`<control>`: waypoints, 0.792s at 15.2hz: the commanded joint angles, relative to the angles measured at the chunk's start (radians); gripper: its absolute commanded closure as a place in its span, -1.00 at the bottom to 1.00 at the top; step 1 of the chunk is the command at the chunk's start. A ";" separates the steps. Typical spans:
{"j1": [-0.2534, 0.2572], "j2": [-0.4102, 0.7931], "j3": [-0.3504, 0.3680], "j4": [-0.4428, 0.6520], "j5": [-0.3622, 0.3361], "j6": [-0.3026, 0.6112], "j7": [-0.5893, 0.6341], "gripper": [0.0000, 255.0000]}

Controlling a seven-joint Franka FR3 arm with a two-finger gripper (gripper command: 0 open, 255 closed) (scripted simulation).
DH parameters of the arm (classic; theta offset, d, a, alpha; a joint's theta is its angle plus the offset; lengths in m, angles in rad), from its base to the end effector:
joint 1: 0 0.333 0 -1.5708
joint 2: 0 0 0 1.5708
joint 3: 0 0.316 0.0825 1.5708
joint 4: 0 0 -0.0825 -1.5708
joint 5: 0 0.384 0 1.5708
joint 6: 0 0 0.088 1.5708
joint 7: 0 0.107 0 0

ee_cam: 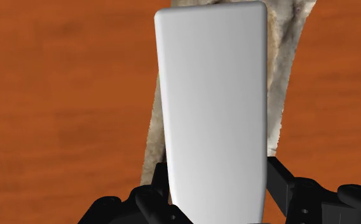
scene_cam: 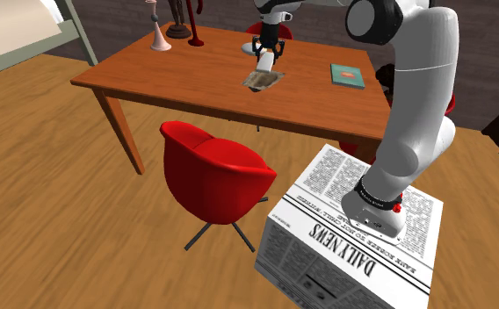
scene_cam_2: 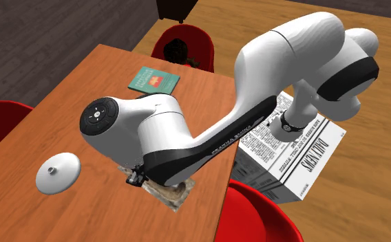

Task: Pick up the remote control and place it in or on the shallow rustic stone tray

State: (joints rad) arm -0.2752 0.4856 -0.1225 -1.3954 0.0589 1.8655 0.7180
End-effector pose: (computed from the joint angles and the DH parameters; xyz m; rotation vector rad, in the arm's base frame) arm 0.6504 -0.2518 0.4288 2.6598 -1.6666 -0.0182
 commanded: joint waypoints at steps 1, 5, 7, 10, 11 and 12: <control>0.001 0.004 0.001 -0.019 0.001 0.023 0.001 1.00; 0.001 0.015 0.002 -0.056 0.002 0.071 -0.001 1.00; 0.002 0.022 0.002 -0.072 0.003 0.095 -0.002 1.00; 0.002 0.028 0.003 -0.085 0.004 0.114 -0.002 1.00; 0.002 0.028 0.003 -0.085 0.004 0.114 -0.002 1.00; 0.002 0.028 0.003 -0.085 0.004 0.114 -0.002 1.00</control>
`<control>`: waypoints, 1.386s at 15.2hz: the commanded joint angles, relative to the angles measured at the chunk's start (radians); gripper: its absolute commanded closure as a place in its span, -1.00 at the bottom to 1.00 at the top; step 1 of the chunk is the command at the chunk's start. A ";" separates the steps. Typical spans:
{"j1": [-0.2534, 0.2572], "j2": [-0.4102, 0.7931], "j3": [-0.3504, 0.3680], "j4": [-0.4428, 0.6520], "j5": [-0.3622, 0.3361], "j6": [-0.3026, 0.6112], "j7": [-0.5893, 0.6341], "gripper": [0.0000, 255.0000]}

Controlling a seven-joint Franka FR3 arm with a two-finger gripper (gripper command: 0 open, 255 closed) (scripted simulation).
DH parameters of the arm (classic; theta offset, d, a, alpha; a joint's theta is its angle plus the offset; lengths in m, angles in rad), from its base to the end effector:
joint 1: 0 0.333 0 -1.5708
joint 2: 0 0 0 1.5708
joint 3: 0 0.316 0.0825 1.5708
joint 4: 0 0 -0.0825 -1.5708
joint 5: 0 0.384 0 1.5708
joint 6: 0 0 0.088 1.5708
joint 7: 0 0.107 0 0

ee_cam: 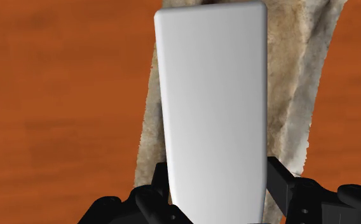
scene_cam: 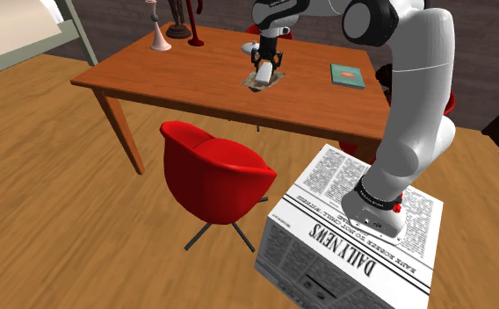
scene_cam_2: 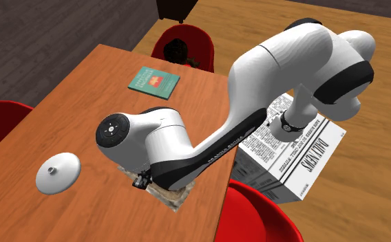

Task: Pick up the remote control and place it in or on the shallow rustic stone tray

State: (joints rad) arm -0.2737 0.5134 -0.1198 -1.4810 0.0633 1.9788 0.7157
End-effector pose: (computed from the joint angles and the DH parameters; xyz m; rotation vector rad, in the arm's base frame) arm 0.6505 -0.2512 0.3787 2.6596 -1.6669 -0.0180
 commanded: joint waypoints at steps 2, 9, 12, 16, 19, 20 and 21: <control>0.000 0.001 0.000 0.000 0.000 0.001 0.000 1.00; 0.000 0.001 0.000 0.000 0.000 0.001 0.000 -1.00; 0.000 -0.016 -0.001 0.043 -0.003 -0.058 0.002 -1.00; -0.001 -0.026 -0.002 0.087 -0.004 -0.112 0.003 -1.00; -0.001 -0.026 -0.002 0.088 -0.004 -0.112 0.003 -1.00; -0.001 -0.026 -0.002 0.088 -0.004 -0.112 0.003 -1.00; -0.001 -0.026 -0.002 0.088 -0.004 -0.112 0.003 -1.00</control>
State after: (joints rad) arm -0.2747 0.4875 -0.1222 -1.3937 0.0591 1.8667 0.7191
